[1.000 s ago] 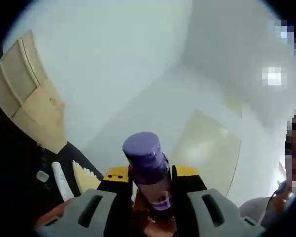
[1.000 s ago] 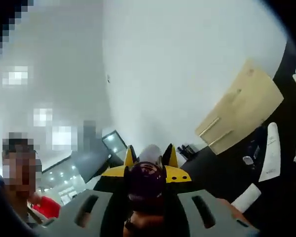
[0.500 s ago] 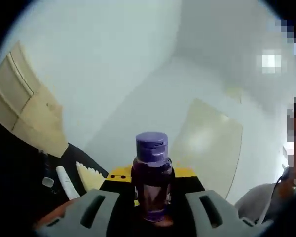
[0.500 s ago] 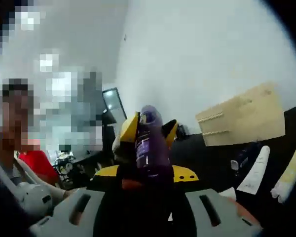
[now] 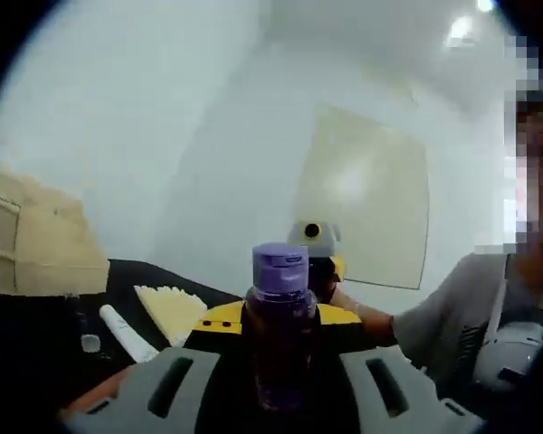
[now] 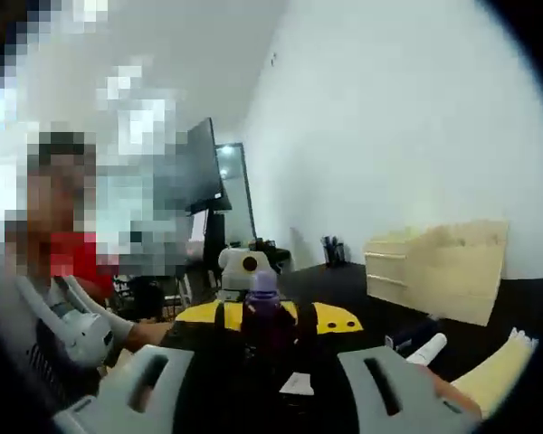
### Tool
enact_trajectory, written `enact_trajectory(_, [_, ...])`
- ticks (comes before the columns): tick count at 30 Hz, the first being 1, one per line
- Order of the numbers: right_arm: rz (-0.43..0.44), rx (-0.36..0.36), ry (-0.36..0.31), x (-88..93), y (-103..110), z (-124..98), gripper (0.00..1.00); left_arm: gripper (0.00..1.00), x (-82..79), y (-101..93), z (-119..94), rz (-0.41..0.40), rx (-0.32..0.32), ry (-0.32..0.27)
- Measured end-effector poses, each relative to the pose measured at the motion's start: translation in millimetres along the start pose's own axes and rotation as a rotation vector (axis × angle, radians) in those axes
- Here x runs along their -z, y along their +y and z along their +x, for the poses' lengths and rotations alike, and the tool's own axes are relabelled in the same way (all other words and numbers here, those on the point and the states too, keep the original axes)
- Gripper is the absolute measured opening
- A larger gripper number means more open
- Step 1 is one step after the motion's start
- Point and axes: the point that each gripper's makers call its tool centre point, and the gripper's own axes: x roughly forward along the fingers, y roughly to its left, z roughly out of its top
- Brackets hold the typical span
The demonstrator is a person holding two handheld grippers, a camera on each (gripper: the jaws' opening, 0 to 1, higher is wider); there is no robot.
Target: Open the drawer, pick up the cosmetic bottles from the table one by one, place them into the drawer, release the gripper, close the drawer, and move the gripper away
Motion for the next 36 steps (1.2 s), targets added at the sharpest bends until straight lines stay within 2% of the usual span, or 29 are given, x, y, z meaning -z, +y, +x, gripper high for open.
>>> enact_trajectory(6, [-0.044,-0.055,0.094,20.0,18,25,0.34,0.22,18.8,-9.0,5,-0.003,0.05,0.084])
enact_trajectory(12, [-0.04,-0.126,0.141,34.3,26,41,0.34,0.22,25.3,-16.9,5,0.005,0.103,0.127])
enact_trajectory(14, [-0.022,-0.157,0.131,33.5,31,44,0.33,0.22,28.2,-22.0,5,-0.002,0.132,0.143])
enact_trajectory(18, [-0.042,-0.219,0.132,33.2,41,45,0.29,0.22,34.6,-42.2,2,-0.032,0.243,0.181])
enact_trajectory(22, [-0.044,-0.339,0.126,30.5,65,43,0.29,0.22,32.7,-59.4,-1,-0.07,0.335,0.174])
enact_trajectory(23, [-0.051,-0.341,0.126,31.8,68,46,0.29,0.22,30.1,-67.3,-4,-0.08,0.383,0.16])
enact_trajectory(26, [-0.064,-0.364,0.13,35.1,77,49,0.29,0.22,26.0,-80.5,-8,-0.11,0.459,0.149])
enact_trajectory(30, [-0.035,-0.422,0.119,37.7,93,55,0.29,0.22,27.9,-83.3,-8,-0.115,0.478,0.157])
enact_trajectory(33, [-0.018,-0.452,0.122,41.7,102,61,0.27,0.22,35.4,-86.5,-7,-0.114,0.489,0.182])
enact_trajectory(34, [-0.017,-0.456,0.119,42.6,103,62,0.26,0.22,38.3,-90.2,-8,-0.13,0.504,0.204])
enact_trajectory(35, [-0.011,-0.465,0.121,42.8,104,62,0.25,0.22,38.6,-93.9,-9,-0.113,0.526,0.198])
enact_trajectory(36, [-0.002,-0.474,0.119,42.3,104,61,0.25,0.22,37.1,-98.0,-11,-0.133,0.545,0.194])
